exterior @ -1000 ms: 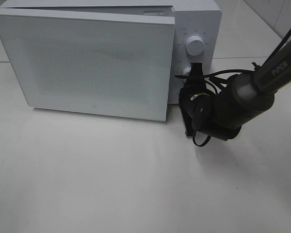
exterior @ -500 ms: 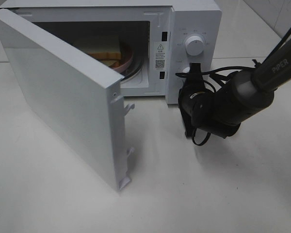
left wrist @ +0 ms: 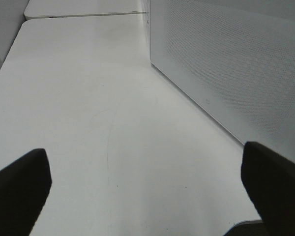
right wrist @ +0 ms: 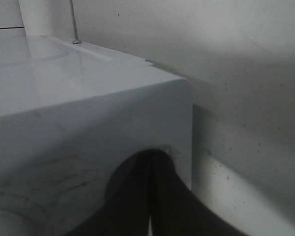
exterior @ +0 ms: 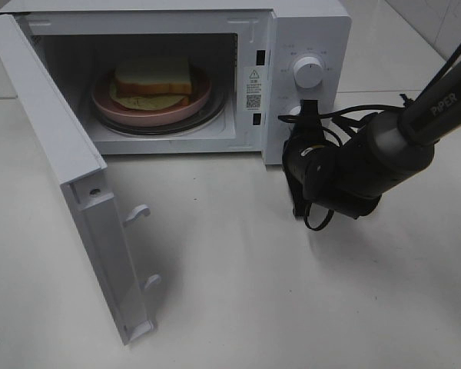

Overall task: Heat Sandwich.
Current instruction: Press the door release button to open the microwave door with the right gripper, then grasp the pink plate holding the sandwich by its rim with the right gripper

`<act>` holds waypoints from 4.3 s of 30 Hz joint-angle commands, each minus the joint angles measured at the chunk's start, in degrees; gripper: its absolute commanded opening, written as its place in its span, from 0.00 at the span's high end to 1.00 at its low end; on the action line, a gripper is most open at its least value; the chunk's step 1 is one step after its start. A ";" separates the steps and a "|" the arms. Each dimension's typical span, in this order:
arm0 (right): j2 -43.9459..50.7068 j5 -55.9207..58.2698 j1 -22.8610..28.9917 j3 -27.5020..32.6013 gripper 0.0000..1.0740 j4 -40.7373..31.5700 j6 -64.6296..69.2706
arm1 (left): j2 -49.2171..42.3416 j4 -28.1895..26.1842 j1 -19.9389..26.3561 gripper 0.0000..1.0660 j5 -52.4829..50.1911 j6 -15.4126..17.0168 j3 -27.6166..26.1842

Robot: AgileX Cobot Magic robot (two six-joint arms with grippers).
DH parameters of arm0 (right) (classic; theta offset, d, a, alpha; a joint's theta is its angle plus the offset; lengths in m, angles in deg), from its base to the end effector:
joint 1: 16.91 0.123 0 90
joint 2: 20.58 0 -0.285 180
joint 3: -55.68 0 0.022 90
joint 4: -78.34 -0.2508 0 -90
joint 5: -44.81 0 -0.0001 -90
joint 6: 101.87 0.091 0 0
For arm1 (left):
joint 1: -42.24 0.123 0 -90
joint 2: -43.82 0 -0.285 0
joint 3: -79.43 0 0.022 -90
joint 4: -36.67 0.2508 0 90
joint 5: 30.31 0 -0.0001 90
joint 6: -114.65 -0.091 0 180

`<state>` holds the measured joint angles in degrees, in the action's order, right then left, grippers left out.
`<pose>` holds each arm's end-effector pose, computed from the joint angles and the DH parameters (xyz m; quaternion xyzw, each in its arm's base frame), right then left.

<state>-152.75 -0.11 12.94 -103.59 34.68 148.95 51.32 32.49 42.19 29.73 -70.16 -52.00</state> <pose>0.3654 0.1586 0.0847 0.6069 0.5749 0.3834 0.3927 -0.0052 -0.0057 0.2785 0.0372 0.8472 -0.0145 0.5298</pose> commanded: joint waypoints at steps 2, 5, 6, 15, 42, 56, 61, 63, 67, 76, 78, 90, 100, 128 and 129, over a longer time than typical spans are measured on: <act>0.97 -14.73 -3.09 -4.93 1.00 4.58 -0.34 | -1.20 -0.06 0.17 0.08 -0.63 0.23 0.23; 0.97 -14.44 -3.09 -4.93 1.00 4.58 -0.57 | -1.20 -0.06 0.17 0.08 -0.63 0.23 0.23; 1.03 -14.21 -3.09 -4.93 1.00 4.58 -0.57 | -1.20 -0.06 0.17 0.08 -0.63 0.23 0.23; 2.81 -12.66 -1.49 -2.41 1.00 3.38 -1.43 | -1.20 -0.06 0.17 0.08 -0.63 0.23 0.23; 21.03 22.40 0.74 12.38 1.00 12.43 -21.37 | -1.20 -0.06 0.17 0.08 -0.63 0.23 0.23; 29.91 58.33 -1.95 8.08 0.97 20.05 -53.46 | -1.20 -0.06 0.17 0.08 -0.63 0.23 0.23; 29.91 66.92 -1.95 4.87 0.96 23.89 -57.98 | -1.20 -0.06 0.17 0.08 -0.63 0.17 0.23; 29.91 73.57 -1.95 2.06 0.96 27.90 -63.37 | -1.20 -0.06 0.17 0.08 -0.63 0.17 0.23; 29.97 78.32 -1.95 -1.03 0.95 32.72 -75.57 | -1.20 -0.06 0.17 0.08 -0.63 0.17 0.23; 30.31 87.55 -1.95 -5.84 0.93 37.24 -106.68 | -1.20 -0.06 0.17 0.08 -0.63 0.23 0.23; 30.31 88.81 -1.95 -6.25 0.92 38.33 -115.39 | -1.20 -0.06 0.17 0.08 -0.63 0.23 0.23; 30.31 88.98 -1.95 -6.47 0.89 40.57 -152.46 | -1.20 -0.06 0.17 0.08 -0.63 0.23 0.23; 30.31 87.03 -1.89 -6.47 0.68 42.74 -152.81 | -1.20 -0.06 0.17 0.08 -0.63 0.23 0.23; 28.76 84.45 3.38 -15.18 0.12 47.56 -145.36 | -1.20 -0.06 0.17 0.08 -0.63 0.17 0.23; 27.67 84.28 3.61 -16.67 0.12 48.13 -145.36 | -1.20 -0.06 0.17 0.08 -0.63 0.17 0.23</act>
<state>-124.16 84.69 16.20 -119.18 81.95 3.42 51.32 32.49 42.19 29.73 -70.16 -52.00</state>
